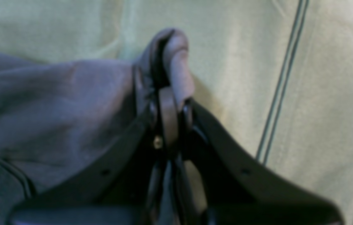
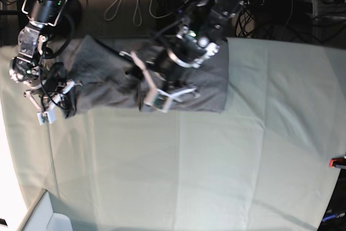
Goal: Layout the t-shirt on the table in an organized manner, then fold the t-shirt properly
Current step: 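Lower the folded end, open the left gripper and withdraw it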
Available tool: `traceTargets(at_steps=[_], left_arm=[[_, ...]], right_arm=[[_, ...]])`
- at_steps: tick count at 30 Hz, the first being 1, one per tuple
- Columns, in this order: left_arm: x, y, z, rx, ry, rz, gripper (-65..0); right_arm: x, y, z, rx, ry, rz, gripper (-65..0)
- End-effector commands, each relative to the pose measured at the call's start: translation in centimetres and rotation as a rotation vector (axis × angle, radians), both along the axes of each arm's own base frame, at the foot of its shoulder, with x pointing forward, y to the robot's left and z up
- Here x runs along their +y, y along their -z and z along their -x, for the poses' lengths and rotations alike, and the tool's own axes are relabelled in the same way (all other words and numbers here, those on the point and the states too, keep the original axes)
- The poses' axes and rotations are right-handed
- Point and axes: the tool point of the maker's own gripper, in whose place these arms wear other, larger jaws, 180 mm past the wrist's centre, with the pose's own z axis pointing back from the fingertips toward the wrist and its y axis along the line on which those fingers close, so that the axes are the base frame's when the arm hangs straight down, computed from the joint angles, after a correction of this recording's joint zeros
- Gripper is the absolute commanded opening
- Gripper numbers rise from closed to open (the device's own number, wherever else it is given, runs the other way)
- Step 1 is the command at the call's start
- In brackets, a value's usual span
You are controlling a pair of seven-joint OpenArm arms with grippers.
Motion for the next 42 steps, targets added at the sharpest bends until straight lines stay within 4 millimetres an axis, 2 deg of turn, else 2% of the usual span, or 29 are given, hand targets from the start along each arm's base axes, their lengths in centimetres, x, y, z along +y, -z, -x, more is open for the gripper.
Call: traceTargets(at_steps=[1, 3, 6, 9, 14, 17, 20, 22, 24, 26, 28, 31, 33, 37, 42], left_arm=[[-0.1, -0.9, -0.6, -0.030, -0.007, 0.020, -38.5], [0.2, 0.5, -0.3, 0.002, -0.004, 0.001, -41.9], [0.1, 2.5, 0.1, 0.050, -0.001, -0.020, -43.0], [0.2, 2.7, 0.1, 0.054, -0.001, -0.024, -43.0], [0.6, 1.5, -0.2, 0.020, -0.008, -0.015, -42.9], [1.8, 0.7, -0.6, -0.014, -0.008, -0.032, -42.9], [2.8, -0.5, -1.0, -0.057, -0.011, -0.041, -42.9], [4.1, -1.3, -1.8, -0.079, -0.042, -0.044, -42.9], [5.7, -1.4, -2.1, -0.067, -0.093, -0.029, -42.9], [8.3, -1.5, -3.0, -0.053, -0.174, 0.001, -42.9], [10.8, -1.7, -4.0, -0.040, -0.253, 0.037, -42.9], [15.3, -1.3, -4.6, -0.013, -0.364, 0.063, -42.9], [17.5, -1.5, -4.8, -0.007, -0.418, 0.085, -42.9], [21.1, -2.0, -5.2, -0.009, -0.484, 0.101, -42.9], [23.8, -1.8, -4.7, -0.001, -0.557, 0.114, -42.9]], right_arm=[[-0.5, -1.7, -1.5, -0.062, -0.003, 0.004, -65.0], [-0.5, -1.7, -1.4, -0.060, -0.003, 0.004, -65.0], [-0.6, -1.8, -1.5, -0.064, -0.003, 0.007, -65.0], [-0.7, -1.9, -1.5, -0.065, -0.004, 0.010, -64.8], [-1.1, -1.4, -0.6, -0.046, 0.002, 0.015, -50.7], [-1.4, -1.1, -0.1, -0.035, 0.004, 0.022, -41.0], [-1.6, -1.8, -0.3, -0.055, 0.004, 0.034, -31.5], [-2.2, -2.8, 0.2, -0.079, 0.014, 0.057, -27.1], [-2.1, -4.0, 0.2, -0.115, 0.017, 0.074, -25.4], [-1.9, -4.8, 0.2, -0.135, 0.011, 0.090, -24.8], [-1.9, -4.7, 0.5, -0.130, 0.008, 0.093, -24.8], [-1.9, -3.4, 1.5, -0.073, 0.013, 0.087, -24.7], [-1.9, -2.3, 2.2, -0.024, 0.019, 0.079, -24.7], [-1.7, -1.1, 2.4, 0.021, 0.025, 0.057, -24.7], [-1.3, 1.0, 3.6, 0.078, 0.032, 0.020, -24.7]])
